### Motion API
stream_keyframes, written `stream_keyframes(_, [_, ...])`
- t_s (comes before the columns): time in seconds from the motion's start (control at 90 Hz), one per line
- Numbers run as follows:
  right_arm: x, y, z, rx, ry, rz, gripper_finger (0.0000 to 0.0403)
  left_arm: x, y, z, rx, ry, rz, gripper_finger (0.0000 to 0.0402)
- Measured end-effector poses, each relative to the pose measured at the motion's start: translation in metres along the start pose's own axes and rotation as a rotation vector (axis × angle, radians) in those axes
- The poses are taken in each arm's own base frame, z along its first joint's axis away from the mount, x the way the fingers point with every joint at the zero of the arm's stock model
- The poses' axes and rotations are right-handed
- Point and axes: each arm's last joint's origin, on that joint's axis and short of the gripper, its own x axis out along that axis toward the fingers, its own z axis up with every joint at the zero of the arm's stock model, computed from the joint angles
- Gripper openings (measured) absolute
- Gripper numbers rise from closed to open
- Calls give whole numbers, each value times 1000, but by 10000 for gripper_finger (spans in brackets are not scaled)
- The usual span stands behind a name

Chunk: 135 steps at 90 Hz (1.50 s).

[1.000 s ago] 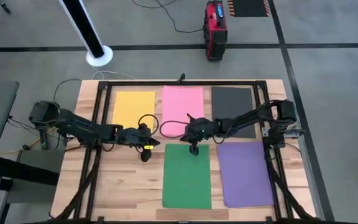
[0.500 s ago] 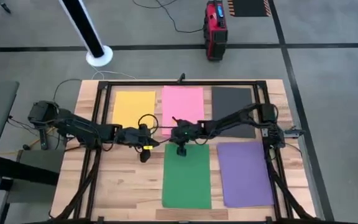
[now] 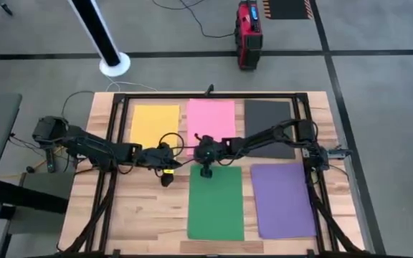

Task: Organize paper
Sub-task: Adjust the stacked pink colored papers

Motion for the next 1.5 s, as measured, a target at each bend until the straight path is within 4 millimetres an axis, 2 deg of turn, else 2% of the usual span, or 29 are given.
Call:
stream_keyframes(0.122, [0,-6,-1,-5,9,-26,0,0,0,0,-1,0,3,0])
stream_keyframes(0.3, [-2,-4,1,-21,2,-20,0,0,0,0,-1,1,4,0])
stream_keyframes(0.444, [-3,-1,4,-24,-27,64,0,0,0,0,-1,2,5,0])
stream_keyframes(0.778, [11,-1,-5,-7,-15,89,0,0,0,1,7,-13,-2,0])
stream_keyframes(1.178, [13,-11,-6,35,-28,25,0,0,0,1,7,-11,-1,0])
stream_keyframes(1.5, [14,-11,-5,49,-43,11,0,0,0,0,2,-1,3,0])
